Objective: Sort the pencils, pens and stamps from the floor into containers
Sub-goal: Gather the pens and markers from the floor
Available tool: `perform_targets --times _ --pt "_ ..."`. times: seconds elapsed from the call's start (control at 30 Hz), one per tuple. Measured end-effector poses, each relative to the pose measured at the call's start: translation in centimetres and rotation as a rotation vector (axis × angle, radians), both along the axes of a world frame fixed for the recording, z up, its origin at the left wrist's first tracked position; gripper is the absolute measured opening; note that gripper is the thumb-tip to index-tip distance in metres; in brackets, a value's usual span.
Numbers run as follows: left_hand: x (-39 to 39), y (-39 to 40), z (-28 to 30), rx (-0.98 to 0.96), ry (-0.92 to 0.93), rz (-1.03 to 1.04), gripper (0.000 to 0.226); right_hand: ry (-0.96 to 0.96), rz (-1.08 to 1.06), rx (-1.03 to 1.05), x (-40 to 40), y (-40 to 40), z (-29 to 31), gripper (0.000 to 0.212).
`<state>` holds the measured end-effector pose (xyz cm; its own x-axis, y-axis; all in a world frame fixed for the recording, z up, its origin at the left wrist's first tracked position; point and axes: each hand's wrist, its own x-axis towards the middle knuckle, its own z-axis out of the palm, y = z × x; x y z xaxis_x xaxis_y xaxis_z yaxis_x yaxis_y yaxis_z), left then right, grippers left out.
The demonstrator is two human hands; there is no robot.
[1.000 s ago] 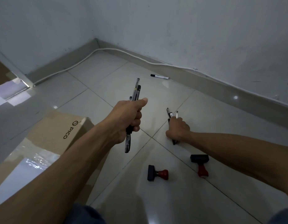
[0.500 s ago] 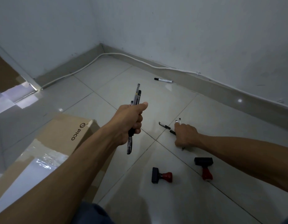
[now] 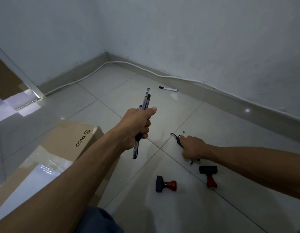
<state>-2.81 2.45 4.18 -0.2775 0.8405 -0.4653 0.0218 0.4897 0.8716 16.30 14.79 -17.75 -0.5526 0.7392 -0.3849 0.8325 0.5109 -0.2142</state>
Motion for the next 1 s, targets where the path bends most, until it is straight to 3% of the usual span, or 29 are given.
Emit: perform_targets --times 0.37,0.6,0.9,1.0 --pt "-0.2 -0.1 0.1 0.006 0.018 -0.011 0.037 -0.007 0.012 0.072 0.0 0.4 -0.3 0.042" --pt "0.0 0.2 -0.2 0.010 0.030 -0.033 0.038 -0.045 0.093 0.167 0.0 0.7 -1.2 0.061" --pt "-0.1 0.2 -0.3 0.014 0.018 -0.039 0.038 0.025 0.067 0.072 0.3 1.1 -1.5 0.069" --pt "-0.2 0.1 -0.1 0.016 0.023 -0.032 0.037 0.018 0.114 0.108 0.4 0.7 -2.0 0.063"
